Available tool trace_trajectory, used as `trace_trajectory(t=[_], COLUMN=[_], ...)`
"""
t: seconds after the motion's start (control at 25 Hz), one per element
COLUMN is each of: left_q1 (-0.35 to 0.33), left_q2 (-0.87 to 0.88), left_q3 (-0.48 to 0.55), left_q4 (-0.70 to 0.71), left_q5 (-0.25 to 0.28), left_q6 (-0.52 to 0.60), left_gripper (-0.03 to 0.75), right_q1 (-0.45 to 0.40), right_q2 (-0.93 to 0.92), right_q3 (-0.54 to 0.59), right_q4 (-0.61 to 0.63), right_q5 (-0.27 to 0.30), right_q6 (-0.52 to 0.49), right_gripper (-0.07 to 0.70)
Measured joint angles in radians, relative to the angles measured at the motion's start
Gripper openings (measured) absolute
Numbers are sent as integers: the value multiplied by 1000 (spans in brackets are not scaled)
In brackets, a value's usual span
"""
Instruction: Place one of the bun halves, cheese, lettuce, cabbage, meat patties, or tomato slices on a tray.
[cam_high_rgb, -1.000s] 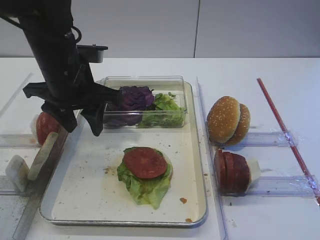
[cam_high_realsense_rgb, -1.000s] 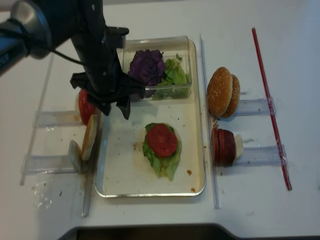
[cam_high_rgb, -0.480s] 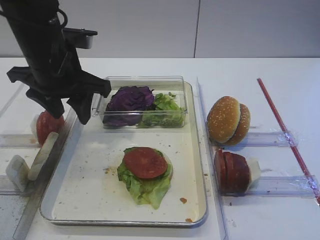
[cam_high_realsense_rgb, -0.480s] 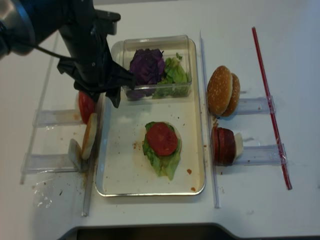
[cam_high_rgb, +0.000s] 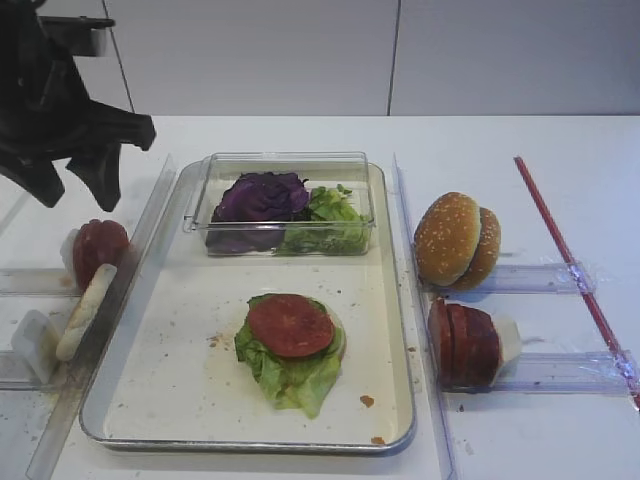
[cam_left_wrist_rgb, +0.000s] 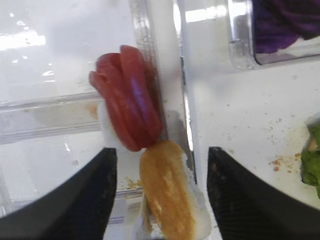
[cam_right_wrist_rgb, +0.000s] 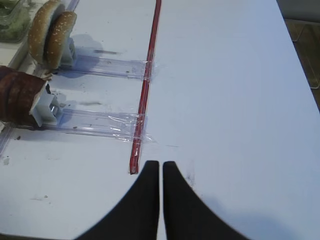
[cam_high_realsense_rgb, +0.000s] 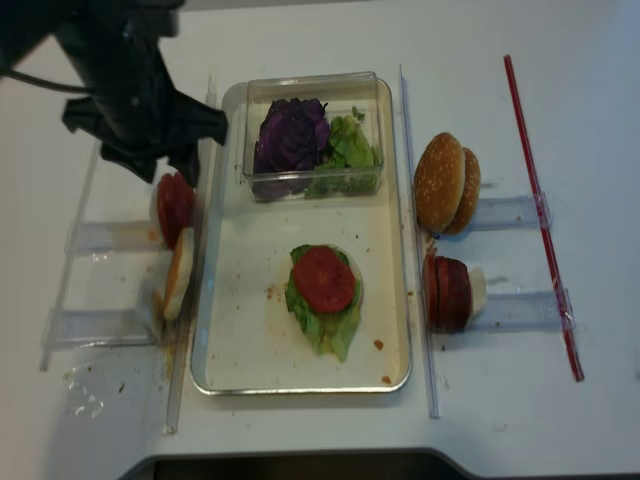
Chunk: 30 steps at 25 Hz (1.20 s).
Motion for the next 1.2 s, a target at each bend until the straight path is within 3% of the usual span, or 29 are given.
trace_trajectory(t=[0.44,0.8,1.2], left_q1=[146,151,151], left_q2=[-104,-246,-553], left_q3=[98,190,450], left_q4=[13,31,29], left_q5=[4,6,8], left_q6=[47,52,52], left_gripper=[384,384,384], right_q1=[0,0,0], right_q2=[0,0,0], right_q3=[0,0,0], right_q4=[0,0,0], right_q5=[0,0,0], right_q6=[0,3,3], right_gripper=[47,47,47])
